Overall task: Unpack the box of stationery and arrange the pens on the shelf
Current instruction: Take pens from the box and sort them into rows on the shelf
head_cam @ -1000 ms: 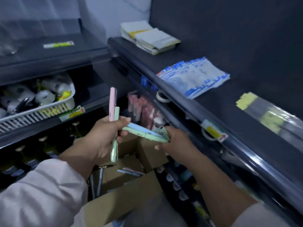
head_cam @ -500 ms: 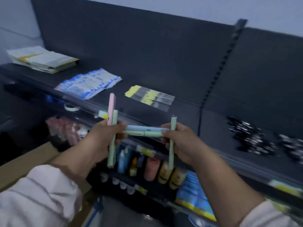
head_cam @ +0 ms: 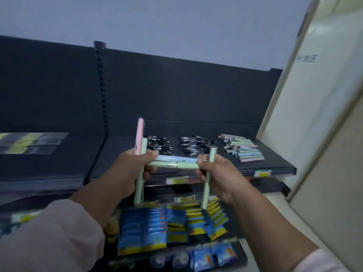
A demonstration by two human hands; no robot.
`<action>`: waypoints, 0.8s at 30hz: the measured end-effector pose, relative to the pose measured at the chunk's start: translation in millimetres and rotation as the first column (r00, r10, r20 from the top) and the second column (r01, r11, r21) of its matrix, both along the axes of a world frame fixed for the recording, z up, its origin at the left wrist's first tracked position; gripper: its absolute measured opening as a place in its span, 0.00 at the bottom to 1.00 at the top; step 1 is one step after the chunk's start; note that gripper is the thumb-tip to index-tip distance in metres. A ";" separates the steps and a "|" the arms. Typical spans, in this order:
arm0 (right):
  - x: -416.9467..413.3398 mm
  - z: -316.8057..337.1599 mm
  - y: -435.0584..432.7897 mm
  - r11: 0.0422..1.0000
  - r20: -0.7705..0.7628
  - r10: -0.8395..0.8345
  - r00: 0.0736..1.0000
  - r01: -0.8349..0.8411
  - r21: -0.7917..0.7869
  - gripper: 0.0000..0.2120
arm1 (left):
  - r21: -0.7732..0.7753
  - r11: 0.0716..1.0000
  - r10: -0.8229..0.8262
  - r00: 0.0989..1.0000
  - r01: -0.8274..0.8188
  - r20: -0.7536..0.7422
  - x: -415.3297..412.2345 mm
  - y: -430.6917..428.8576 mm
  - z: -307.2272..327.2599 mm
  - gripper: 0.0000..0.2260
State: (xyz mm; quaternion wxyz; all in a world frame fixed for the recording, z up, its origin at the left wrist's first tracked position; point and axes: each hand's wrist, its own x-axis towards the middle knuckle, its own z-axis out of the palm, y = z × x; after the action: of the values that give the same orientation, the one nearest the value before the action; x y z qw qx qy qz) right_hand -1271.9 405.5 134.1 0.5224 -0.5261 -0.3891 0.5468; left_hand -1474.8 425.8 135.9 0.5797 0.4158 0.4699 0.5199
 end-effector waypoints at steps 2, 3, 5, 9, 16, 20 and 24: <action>32.9 1.9 -3.4 0.998 -0.038 -0.063 0.997 0.063 -0.003 0.03 | -0.005 0.998 -0.065 0.998 0.065 0.010 32.8 7.6 3.8 0.06; 47.2 1.3 -3.7 0.996 -0.053 -0.093 0.994 0.092 -0.006 0.03 | -0.008 0.996 -0.094 0.996 0.094 0.008 47.0 12.3 4.6 0.06; 73.1 -2.0 -1.7 0.989 -0.069 -0.148 0.987 0.147 -0.016 0.03 | -0.012 0.987 -0.161 0.987 0.161 0.001 73.3 24.0 4.4 0.05; 115.7 -9.4 15.0 0.972 -0.109 -0.235 0.966 0.231 -0.044 0.06 | -0.039 0.967 -0.255 0.966 0.253 -0.049 118.5 57.6 -3.4 0.03; 188.5 -20.1 81.4 0.929 -0.101 -0.365 0.926 0.355 -0.104 0.07 | -0.110 0.956 -0.275 0.961 0.272 -0.014 190.2 158.5 -29.5 0.04; 231.9 -15.0 120.3 0.894 -0.015 -0.432 0.902 0.425 -0.142 0.07 | -0.163 0.947 -0.275 0.961 0.277 0.034 227.8 211.2 -36.4 0.03; 271.6 -7.5 150.0 0.835 -0.046 -0.530 0.847 0.512 -0.203 0.06 | -0.172 0.938 -0.299 0.953 0.302 0.043 263.7 255.9 -33.1 0.04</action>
State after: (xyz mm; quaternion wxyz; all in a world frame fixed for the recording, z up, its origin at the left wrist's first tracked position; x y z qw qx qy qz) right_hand -1000.3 555.5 126.6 0.6198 -0.6296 -0.1525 0.4430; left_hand -1211.1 681.7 102.9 0.6905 0.4253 0.4405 0.3851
